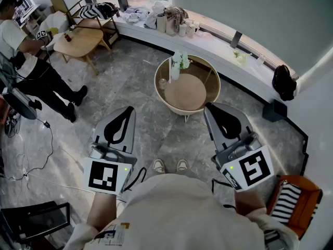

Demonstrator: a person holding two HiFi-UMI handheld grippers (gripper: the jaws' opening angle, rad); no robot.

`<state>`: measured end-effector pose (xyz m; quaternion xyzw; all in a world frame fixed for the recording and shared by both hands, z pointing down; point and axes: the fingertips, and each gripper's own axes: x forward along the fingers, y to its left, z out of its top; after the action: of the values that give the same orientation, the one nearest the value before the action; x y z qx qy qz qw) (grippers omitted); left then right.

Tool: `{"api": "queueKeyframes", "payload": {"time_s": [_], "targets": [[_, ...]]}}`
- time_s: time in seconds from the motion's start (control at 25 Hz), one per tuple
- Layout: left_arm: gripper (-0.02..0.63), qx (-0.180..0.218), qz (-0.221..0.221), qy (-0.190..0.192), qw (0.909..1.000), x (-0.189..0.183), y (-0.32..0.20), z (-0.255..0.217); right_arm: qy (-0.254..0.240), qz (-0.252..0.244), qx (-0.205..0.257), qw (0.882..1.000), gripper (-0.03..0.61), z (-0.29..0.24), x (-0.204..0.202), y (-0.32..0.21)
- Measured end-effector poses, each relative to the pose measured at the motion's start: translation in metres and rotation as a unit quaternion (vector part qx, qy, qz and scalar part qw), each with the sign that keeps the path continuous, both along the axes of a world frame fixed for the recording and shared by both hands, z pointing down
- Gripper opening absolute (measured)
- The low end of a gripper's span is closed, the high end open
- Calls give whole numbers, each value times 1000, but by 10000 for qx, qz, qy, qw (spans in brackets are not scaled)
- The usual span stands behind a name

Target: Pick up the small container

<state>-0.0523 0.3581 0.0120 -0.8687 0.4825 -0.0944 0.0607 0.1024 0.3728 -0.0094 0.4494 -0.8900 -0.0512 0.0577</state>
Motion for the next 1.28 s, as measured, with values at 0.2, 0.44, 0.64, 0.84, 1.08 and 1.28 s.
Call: {"api": "queueKeyframes", "payload": {"time_s": [0.2, 0.44, 0.64, 0.84, 1.08, 1.28], "targets": [[8, -2, 5, -46, 10000, 3, 1, -2, -165, 27, -27, 9999, 6, -4, 3, -1], [8, -2, -10, -38, 10000, 4, 2, -3, -196, 57, -85, 9998, 6, -1, 7, 0], [8, 5, 4, -36, 10000, 6, 4, -4, -201, 50, -110, 9997, 6, -1, 8, 1], [8, -23, 10, -83, 10000, 13, 2, -1, -207, 32, -142, 9997, 6, 3, 13, -1], [8, -68, -46, -118, 9999, 18, 0, 3, -265, -31, -230, 9994, 6, 9, 18, -5], [8, -93, -103, -149, 9998, 25, -1, 6, -307, -120, -291, 9990, 6, 12, 22, -6]]}}
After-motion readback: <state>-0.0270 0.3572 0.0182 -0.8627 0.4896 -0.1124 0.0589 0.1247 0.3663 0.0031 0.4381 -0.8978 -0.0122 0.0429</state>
